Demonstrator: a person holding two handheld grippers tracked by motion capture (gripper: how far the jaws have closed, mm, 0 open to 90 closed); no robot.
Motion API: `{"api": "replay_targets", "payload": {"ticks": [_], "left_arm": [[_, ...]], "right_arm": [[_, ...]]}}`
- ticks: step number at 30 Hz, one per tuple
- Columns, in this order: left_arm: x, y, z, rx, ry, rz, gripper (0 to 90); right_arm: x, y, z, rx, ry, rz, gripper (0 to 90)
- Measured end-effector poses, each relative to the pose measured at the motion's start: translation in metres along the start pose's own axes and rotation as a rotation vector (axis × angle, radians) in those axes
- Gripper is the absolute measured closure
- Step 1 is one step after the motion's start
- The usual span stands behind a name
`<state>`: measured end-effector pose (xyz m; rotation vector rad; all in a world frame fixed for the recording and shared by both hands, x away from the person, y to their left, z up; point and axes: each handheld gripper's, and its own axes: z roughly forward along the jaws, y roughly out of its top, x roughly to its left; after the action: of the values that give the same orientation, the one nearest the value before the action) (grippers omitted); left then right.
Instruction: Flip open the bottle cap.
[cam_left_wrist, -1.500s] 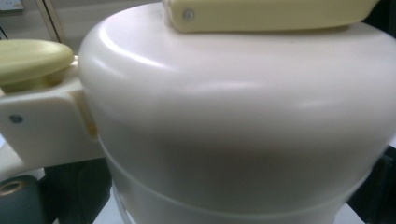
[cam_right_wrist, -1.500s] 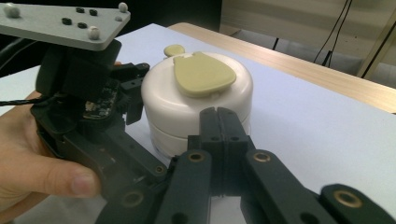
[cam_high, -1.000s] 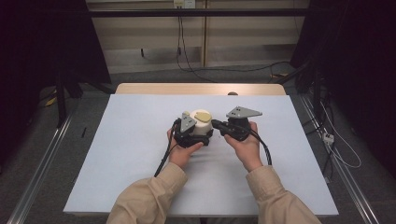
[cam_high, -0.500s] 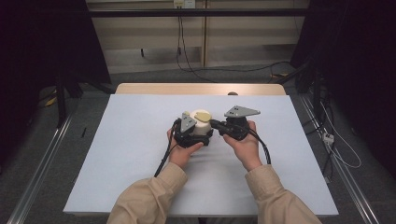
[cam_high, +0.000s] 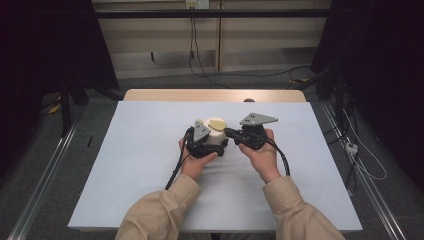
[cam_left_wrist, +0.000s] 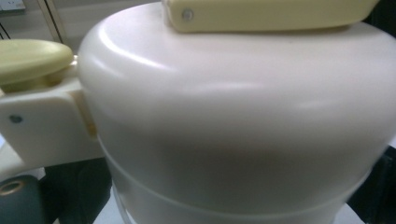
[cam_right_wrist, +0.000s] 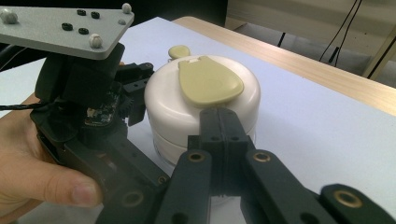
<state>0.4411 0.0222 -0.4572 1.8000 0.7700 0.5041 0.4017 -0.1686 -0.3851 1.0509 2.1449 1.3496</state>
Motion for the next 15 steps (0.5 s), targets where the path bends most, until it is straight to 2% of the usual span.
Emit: {"api": "replay_targets", "payload": {"ticks": [15], "left_arm": [[-0.0001,0.0,-0.0001,0.001,0.002,-0.002,5.0]], "right_arm": [[0.0001,0.003,0.0014,0.002,0.004,-0.005,90.0]]}}
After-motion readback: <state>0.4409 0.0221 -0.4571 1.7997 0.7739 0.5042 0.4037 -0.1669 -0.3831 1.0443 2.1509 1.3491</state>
